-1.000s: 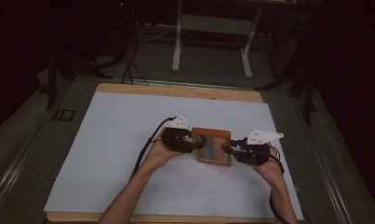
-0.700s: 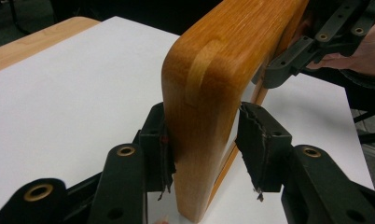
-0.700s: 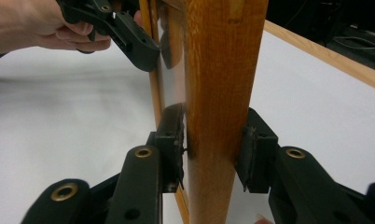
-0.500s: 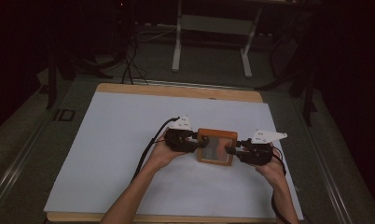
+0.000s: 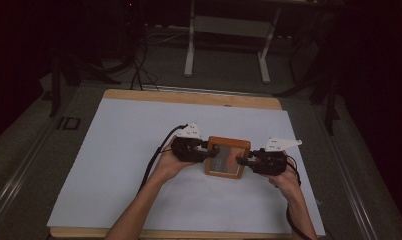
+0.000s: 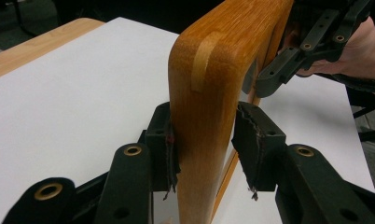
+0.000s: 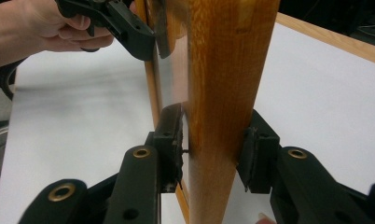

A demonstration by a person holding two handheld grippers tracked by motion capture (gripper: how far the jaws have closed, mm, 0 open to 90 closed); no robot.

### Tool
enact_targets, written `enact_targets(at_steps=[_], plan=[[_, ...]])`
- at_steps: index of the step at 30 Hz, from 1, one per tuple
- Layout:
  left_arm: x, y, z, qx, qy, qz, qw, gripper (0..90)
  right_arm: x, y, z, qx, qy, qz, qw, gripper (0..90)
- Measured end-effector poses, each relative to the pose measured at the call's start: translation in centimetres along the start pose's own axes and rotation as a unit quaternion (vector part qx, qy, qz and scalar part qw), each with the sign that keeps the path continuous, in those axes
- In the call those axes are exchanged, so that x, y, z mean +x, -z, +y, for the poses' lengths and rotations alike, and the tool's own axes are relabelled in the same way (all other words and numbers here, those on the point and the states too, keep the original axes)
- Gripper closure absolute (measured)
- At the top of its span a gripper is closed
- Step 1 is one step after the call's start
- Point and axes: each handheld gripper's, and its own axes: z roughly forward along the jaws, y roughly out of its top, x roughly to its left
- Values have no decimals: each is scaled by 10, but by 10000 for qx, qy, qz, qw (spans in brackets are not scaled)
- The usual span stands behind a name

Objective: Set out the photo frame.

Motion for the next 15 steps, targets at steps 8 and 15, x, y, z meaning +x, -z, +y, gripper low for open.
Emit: enact_targets(at_steps=[8,15], plan=[[4,26,-7,27,60,160,9999,605,7,-22,14,80,73,160,9998,643],[7,41,-13,-13,199,301,9993,605,10,-36,21,29,75,283,9996,638]])
